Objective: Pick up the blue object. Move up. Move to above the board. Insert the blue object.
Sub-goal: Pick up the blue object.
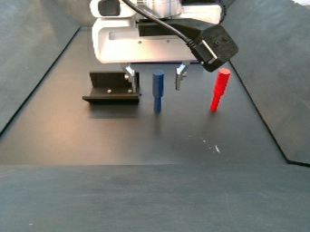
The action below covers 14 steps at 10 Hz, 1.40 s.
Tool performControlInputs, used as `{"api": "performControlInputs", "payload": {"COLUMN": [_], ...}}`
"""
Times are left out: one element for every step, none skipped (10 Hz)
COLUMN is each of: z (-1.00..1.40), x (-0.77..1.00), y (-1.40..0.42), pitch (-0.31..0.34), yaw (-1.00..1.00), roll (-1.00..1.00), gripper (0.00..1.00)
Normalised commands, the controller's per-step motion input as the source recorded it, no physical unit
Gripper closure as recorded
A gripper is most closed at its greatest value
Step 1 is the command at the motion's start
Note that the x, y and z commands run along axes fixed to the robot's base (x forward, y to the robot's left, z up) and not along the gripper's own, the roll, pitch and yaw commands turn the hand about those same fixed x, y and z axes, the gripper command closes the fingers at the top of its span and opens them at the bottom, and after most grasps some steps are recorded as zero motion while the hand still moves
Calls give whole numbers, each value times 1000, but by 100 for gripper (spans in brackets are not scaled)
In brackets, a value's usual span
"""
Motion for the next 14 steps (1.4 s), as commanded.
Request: {"api": "performControlInputs", "payload": {"z": [0, 0, 0, 0, 0, 0, 0, 0, 0, 0, 0, 0, 0, 0], "x": [0, 0, 0, 0, 0, 0, 0, 0, 0, 0, 0, 0, 0, 0], "y": [0, 0, 0, 0, 0, 0, 0, 0, 0, 0, 0, 0, 0, 0], "pitch": [0, 0, 0, 0, 0, 0, 0, 0, 0, 0, 0, 0, 0, 0], "yaw": [0, 0, 0, 0, 0, 0, 0, 0, 0, 0, 0, 0, 0, 0], "roll": [0, 0, 0, 0, 0, 0, 0, 0, 0, 0, 0, 0, 0, 0], "gripper": [0, 100, 100, 100, 100, 100, 100, 100, 100, 100, 100, 100, 100, 100]}}
